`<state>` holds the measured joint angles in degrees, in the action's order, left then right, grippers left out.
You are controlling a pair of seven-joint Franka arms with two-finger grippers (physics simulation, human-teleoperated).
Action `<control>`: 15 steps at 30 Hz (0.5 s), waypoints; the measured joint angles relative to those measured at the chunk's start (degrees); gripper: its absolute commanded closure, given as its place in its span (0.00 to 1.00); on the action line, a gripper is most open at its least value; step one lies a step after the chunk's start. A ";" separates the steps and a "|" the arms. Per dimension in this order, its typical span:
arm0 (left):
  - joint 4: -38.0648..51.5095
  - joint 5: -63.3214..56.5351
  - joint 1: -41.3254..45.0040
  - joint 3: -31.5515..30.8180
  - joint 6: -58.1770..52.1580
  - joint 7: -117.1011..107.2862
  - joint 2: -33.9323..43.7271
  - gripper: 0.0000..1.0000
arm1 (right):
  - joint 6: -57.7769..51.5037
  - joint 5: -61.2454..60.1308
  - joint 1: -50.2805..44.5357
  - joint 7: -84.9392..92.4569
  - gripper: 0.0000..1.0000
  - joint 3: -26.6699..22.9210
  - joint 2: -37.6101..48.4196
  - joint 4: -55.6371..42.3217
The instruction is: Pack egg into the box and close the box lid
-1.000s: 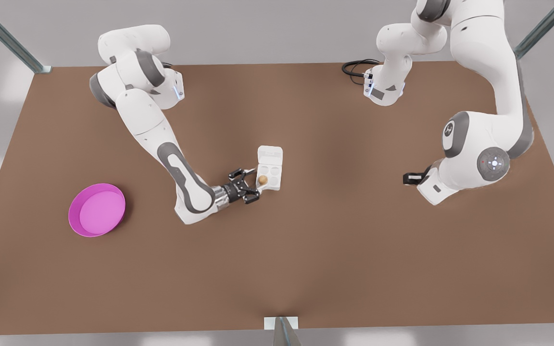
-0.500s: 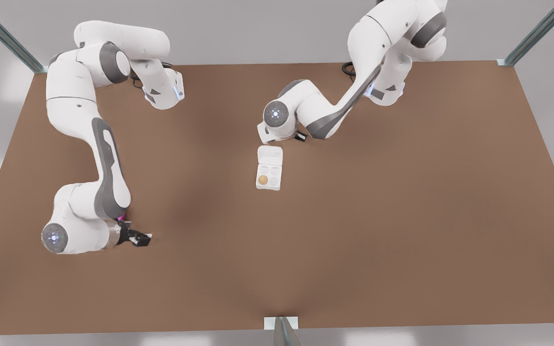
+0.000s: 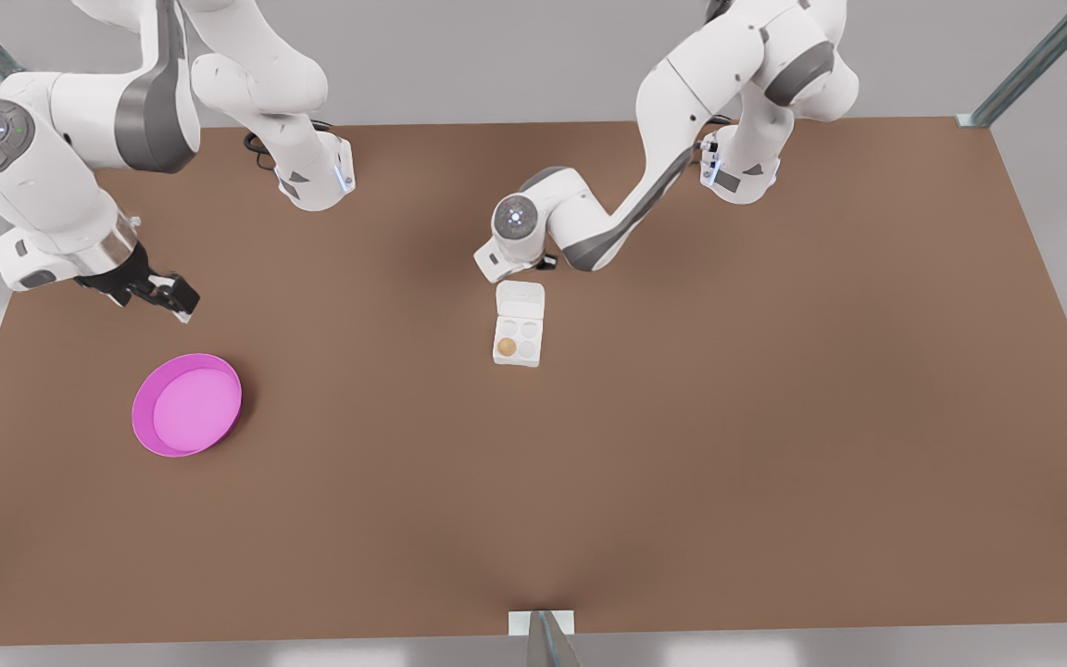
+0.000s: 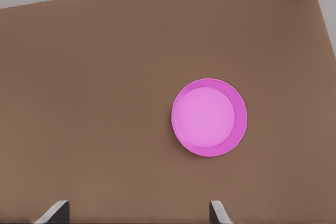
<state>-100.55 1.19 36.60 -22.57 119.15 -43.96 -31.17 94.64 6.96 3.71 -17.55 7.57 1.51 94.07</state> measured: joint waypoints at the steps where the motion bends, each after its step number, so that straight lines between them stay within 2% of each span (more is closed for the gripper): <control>1: -0.08 -0.05 0.04 0.00 1.04 -0.77 -0.41 0.79 | 0.38 -0.13 -0.02 0.53 0.00 0.01 -0.61 0.09; 15: -1.07 -2.32 -1.37 0.07 7.01 -7.92 -1.40 0.79 | 2.28 -0.56 0.70 5.59 0.00 -0.21 -2.52 -0.37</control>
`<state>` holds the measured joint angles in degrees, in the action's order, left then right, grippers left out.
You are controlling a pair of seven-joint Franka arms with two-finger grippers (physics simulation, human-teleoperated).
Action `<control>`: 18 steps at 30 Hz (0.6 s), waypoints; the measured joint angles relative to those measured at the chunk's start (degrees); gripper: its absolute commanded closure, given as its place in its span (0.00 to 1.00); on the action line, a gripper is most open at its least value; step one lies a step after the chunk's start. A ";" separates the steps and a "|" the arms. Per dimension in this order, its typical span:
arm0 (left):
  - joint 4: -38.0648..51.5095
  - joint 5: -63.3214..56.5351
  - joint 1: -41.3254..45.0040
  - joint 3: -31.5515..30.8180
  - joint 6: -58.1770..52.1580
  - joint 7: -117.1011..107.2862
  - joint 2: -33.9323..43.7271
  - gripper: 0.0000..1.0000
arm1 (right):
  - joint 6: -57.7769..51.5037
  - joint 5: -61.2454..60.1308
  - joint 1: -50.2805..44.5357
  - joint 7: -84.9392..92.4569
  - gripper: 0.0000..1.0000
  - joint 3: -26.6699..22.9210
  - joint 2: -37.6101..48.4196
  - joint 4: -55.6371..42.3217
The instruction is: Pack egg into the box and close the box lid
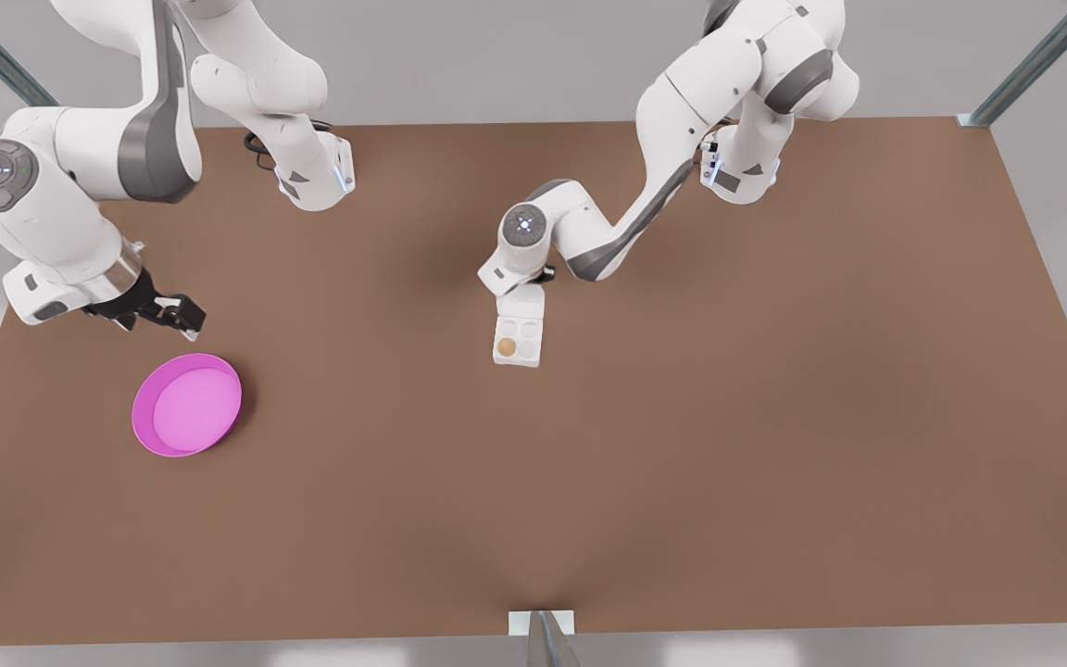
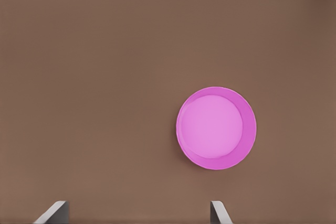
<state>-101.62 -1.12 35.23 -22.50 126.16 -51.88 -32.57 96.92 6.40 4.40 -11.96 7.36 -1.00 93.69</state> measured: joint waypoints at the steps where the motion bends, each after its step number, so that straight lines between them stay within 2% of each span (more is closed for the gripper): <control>1: 0.00 -0.13 -0.17 0.01 0.12 -0.32 0.03 0.79 | 0.03 -0.01 0.14 0.23 0.00 0.00 -0.01 0.01; 12: 0.63 -1.66 -3.64 0.13 2.48 -2.83 -0.07 0.79 | 0.24 -0.98 1.42 2.16 0.00 -0.57 -0.58 -0.06; 17: 5.40 -1.77 -4.94 0.36 2.91 -3.55 -1.13 0.79 | 0.28 -1.55 2.32 2.86 0.00 -0.64 -1.04 -0.06; 18: 8.77 -1.70 -7.50 0.12 1.00 -3.58 -0.75 0.72 | 0.28 -1.61 2.53 2.99 0.00 -0.64 -1.06 -0.06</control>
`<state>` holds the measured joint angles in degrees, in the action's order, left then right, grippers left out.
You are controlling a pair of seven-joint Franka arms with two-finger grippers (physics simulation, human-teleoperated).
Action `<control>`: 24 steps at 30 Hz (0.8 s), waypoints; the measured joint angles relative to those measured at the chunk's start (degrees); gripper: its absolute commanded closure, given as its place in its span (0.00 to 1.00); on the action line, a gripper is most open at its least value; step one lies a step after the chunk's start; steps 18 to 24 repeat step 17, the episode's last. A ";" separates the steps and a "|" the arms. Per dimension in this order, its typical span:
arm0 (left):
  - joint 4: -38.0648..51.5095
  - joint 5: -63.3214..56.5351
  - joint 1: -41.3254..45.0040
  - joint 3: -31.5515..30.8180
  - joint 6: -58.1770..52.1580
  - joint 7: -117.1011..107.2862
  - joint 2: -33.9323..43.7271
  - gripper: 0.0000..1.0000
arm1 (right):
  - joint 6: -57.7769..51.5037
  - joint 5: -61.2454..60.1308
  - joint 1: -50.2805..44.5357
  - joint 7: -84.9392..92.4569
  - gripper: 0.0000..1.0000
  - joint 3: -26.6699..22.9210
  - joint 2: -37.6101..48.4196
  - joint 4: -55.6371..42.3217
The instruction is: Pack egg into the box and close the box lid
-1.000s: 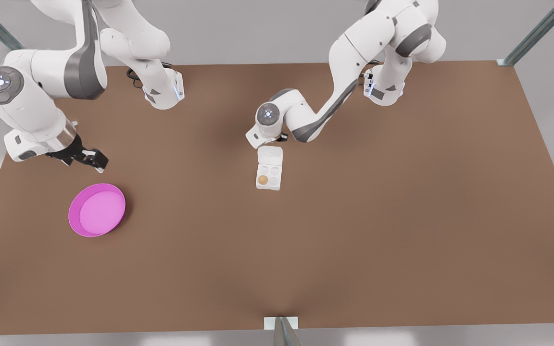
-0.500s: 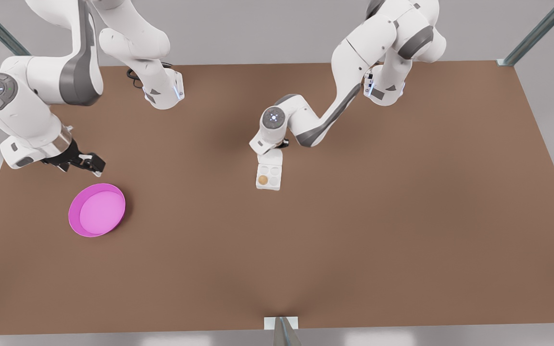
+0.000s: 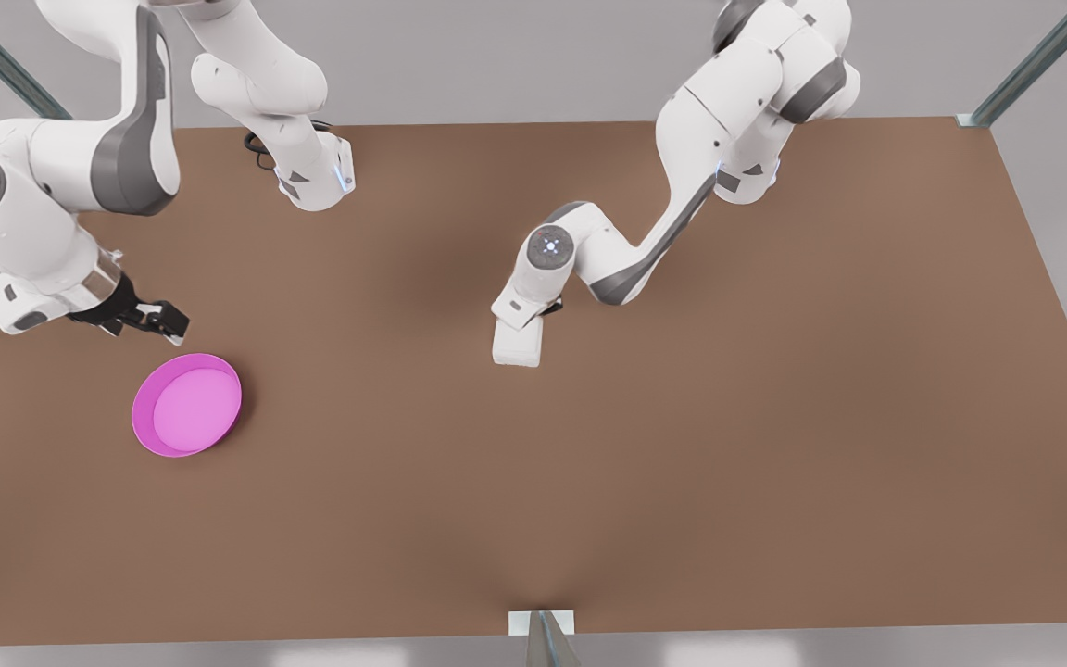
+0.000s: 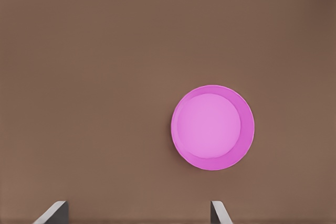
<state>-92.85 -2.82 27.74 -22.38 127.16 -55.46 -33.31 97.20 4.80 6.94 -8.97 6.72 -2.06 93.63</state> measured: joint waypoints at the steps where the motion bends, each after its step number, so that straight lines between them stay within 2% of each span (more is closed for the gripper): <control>1: 5.43 0.13 -4.18 -0.32 -3.58 0.07 0.60 0.59 | 0.00 -0.03 0.20 0.12 0.00 0.00 -0.01 -0.03; 3: 16.76 0.16 -13.60 -0.58 -13.56 0.86 1.11 0.00 | 0.01 -0.04 0.57 0.35 0.00 -0.01 0.09 -0.29; 6: 23.88 -2.55 -26.14 -0.61 -27.63 3.12 3.53 0.00 | -0.03 0.02 1.02 0.65 0.00 0.05 0.18 -0.72; 8: 24.30 -4.74 -32.00 -0.35 -35.20 7.21 6.31 0.00 | -0.06 0.04 1.15 0.83 0.00 0.07 0.17 -0.84; 9: 20.10 -6.05 -32.88 1.29 -37.46 10.04 10.83 0.00 | -0.08 0.05 1.16 0.91 0.00 0.07 0.16 -0.86; 11: 9.84 -4.54 -27.54 10.57 -38.66 15.17 20.84 0.00 | -0.12 0.04 1.10 1.05 0.00 0.08 0.16 -0.87; 13: 10.26 -2.74 -26.40 14.13 -40.88 19.67 23.49 0.00 | -0.15 0.02 0.93 1.19 0.00 0.08 0.16 -0.88; 17: 11.36 -0.73 -25.53 15.26 -44.28 27.23 24.32 0.00 | -0.20 0.00 0.37 1.40 0.00 0.08 0.16 -0.88; 24: 11.36 -0.73 -25.53 15.26 -44.28 27.23 24.32 0.00 | -0.20 0.00 0.37 1.40 0.00 0.08 0.16 -0.88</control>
